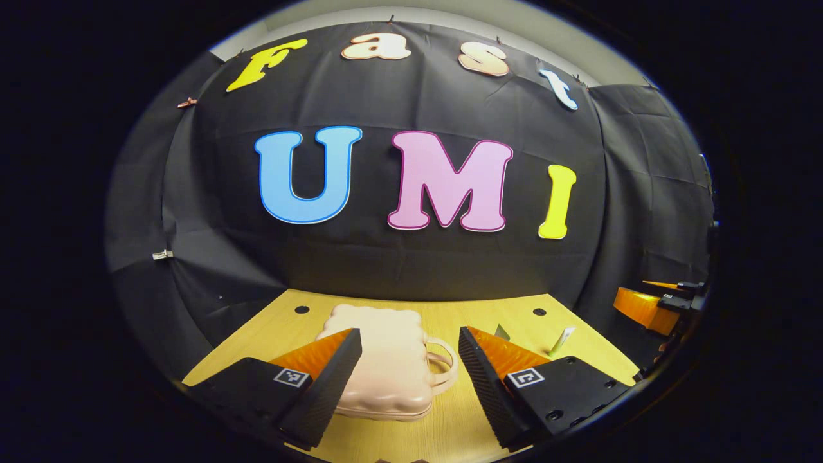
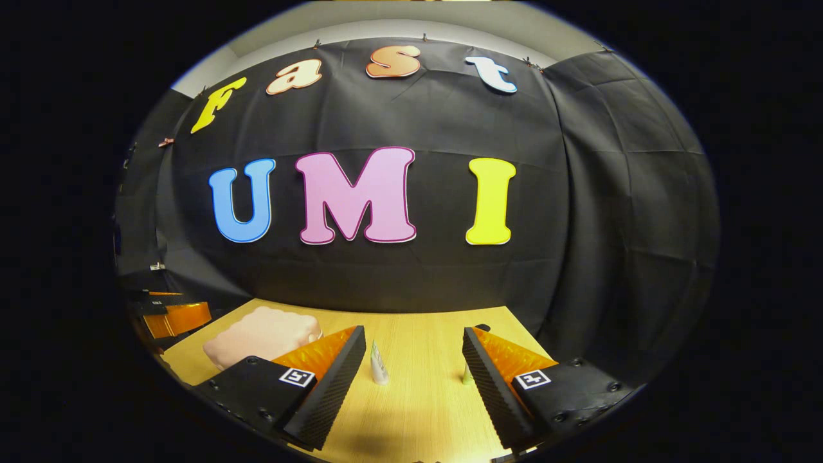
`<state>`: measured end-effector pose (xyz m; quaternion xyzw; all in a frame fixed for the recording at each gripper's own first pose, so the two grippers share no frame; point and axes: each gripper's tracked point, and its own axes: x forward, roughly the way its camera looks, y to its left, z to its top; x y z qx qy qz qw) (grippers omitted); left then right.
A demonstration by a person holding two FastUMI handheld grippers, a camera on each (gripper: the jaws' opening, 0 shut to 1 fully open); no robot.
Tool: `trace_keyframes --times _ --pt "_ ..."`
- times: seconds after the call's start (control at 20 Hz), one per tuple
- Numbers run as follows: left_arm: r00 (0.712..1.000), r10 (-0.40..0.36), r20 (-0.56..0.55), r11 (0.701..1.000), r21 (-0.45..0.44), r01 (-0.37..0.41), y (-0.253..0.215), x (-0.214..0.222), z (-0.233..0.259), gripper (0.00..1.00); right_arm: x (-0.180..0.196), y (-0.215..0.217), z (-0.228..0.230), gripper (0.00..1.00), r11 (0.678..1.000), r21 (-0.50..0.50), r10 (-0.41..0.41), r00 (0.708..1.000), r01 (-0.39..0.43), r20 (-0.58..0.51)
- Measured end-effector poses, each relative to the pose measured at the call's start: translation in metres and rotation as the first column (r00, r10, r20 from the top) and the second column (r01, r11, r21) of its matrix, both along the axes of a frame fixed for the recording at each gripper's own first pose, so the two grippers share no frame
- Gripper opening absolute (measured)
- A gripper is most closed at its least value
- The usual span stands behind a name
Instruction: First open the suitcase, pack the skin care products into it, and then close the suitcase.
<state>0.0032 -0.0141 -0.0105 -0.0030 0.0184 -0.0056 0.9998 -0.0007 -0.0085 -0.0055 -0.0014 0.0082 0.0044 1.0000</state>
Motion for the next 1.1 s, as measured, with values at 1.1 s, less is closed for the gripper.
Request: trace_keyframes --times 1.1 --pt "0.867 -0.126 -0.483 0.988 0.02 0.155 -0.107 0.193 -0.176 0.96 0.063 -0.048 -0.063 0.96 0.995 0.003 0.101 0.982 -0.102 -0.162"
